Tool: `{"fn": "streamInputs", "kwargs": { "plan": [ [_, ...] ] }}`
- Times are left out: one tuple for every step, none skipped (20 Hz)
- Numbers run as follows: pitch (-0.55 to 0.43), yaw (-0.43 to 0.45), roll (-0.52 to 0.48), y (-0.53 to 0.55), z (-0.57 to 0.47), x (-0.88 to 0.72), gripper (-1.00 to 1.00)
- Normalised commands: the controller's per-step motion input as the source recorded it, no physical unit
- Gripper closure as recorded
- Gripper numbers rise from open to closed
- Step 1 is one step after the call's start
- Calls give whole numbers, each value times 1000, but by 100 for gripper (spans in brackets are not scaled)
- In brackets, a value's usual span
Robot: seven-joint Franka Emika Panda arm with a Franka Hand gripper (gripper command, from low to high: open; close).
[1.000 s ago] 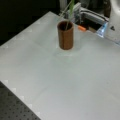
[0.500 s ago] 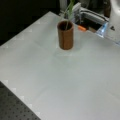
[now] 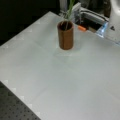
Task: Flower insertion into a vase
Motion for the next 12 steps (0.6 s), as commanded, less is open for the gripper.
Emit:
{"fn": "streamInputs", "kwargs": {
  "plan": [
    [474, -11, -72, -118, 86, 240, 100],
    [460, -17, -68, -120, 91, 244, 100],
    [466, -27, -68, -127, 99, 252, 100],
    [465, -41, -57, -147, 111, 264, 100],
    [495, -59, -41, -167, 118, 270, 100],
    [508, -71, -32, -180, 121, 277, 100],
    [493, -75, -30, -195, 122, 282, 100],
    [487, -70, -36, -207, 118, 289, 100],
    [468, -62, -42, -216, 106, 298, 100],
    [444, -57, -46, -220, 98, 300, 100],
    [421, -50, -46, -224, 89, 297, 100],
    [399, -42, -44, -227, 81, 294, 100]
  ]
}}
